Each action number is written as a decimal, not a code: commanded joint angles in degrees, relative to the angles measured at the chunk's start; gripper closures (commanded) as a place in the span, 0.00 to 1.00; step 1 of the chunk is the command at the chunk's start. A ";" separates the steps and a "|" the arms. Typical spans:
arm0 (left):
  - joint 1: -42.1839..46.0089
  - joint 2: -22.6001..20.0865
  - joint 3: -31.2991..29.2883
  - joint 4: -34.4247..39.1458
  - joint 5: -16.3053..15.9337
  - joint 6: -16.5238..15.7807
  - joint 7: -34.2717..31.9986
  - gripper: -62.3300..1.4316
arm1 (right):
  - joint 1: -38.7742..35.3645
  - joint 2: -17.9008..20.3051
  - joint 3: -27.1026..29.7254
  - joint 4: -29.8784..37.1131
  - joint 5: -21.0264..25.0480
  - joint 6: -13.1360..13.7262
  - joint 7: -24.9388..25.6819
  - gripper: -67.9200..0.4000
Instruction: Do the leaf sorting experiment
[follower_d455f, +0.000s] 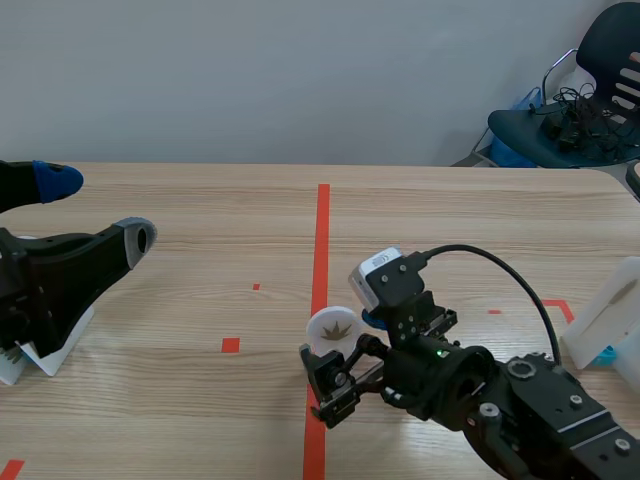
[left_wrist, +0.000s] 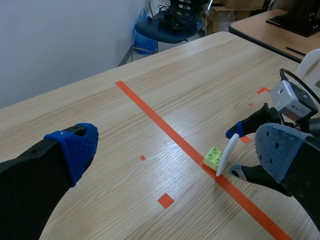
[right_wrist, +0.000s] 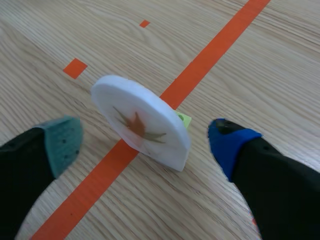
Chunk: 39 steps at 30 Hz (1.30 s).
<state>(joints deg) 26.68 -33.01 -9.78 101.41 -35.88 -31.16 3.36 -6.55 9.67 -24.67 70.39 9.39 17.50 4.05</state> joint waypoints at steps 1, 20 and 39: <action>-0.17 -0.17 0.11 1.40 -0.79 0.09 -0.79 0.00 | 0.20 0.28 0.52 2.01 -0.11 -0.39 1.25 0.43; -0.17 -0.17 0.11 1.40 -0.79 0.09 -0.90 0.00 | 3.74 -0.85 -3.54 0.61 -2.45 -1.64 0.59 0.52; -0.17 -0.17 0.11 1.40 -0.79 0.11 -0.92 0.00 | 2.91 -0.61 -3.54 1.68 -3.23 -1.64 -2.03 0.91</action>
<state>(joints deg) 26.68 -33.01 -9.78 101.41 -35.88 -31.16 3.20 -3.86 8.91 -28.58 70.50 6.39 15.81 1.10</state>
